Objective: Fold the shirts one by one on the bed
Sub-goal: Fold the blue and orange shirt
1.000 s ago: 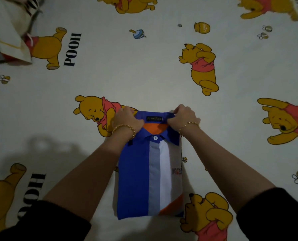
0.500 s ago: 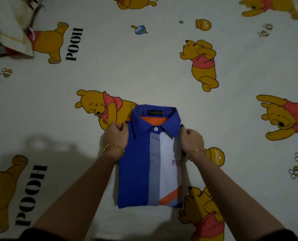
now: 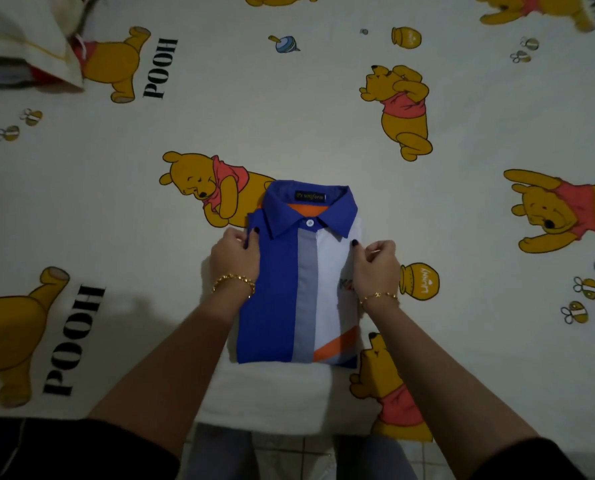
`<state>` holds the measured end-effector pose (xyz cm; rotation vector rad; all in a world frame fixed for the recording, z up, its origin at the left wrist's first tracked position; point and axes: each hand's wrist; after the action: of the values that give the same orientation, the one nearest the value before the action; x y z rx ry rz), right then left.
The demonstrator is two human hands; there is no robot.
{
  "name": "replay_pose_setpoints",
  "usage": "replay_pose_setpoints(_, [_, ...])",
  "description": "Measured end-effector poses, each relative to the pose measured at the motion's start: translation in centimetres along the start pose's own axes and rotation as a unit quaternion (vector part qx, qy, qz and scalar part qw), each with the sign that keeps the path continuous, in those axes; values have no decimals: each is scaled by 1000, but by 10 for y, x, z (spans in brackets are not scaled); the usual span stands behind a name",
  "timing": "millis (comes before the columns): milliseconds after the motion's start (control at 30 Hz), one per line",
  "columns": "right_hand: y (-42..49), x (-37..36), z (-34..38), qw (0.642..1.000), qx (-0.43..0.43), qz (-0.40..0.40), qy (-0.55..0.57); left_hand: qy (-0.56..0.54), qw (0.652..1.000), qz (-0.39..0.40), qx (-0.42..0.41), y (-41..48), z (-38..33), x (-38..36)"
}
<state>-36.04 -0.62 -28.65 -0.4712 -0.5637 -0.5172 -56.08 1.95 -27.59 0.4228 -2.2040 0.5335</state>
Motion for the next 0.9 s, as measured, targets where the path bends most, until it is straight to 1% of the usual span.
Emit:
replay_pose_setpoints(67, [-21,4,-11,1000,0,16,-2,-13,1000,4,20,-21,9,-1])
replay_pose_setpoints(167, [-46,7,-25,998,-19,46,-40,-23,998,-13,50,-46,20,-1])
replay_pose_setpoints(267, [-63,10,-33,997,-29,43,-51,-19,998,-36,41,-65,27,2])
replay_pose_setpoints(367, [-78,13,-39,998,-14,10,-53,-19,998,-42,31,-79,32,3])
replay_pose_setpoints(467, [-88,14,-44,999,-14,-4,-37,-19,998,-56,33,-86,40,1])
replay_pose_setpoints(567, [-96,13,-50,1000,-7,4,-27,-17,997,-75,22,-95,55,-5])
replay_pose_setpoints(633, [-99,12,-57,999,14,21,-47,-6,996,-85,7,-104,68,-8])
replay_pose_setpoints(767, [-100,14,-68,996,36,44,-75,10,996,-85,17,-110,90,-16])
replay_pose_setpoints(833, [-100,14,-68,997,32,37,-67,23,997,-78,15,-106,88,-14])
replay_pose_setpoints(900, [-98,13,-62,998,37,7,-50,22,995,-101,-9,-101,80,-8])
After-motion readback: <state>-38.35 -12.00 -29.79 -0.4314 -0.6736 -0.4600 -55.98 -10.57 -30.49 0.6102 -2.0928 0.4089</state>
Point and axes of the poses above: each hand's wrist, its own y-axis towards the middle knuckle, its own x-axis out of the back of the hand, z = x × y, and after that the axes turned 4 degrees about -z, right-handed
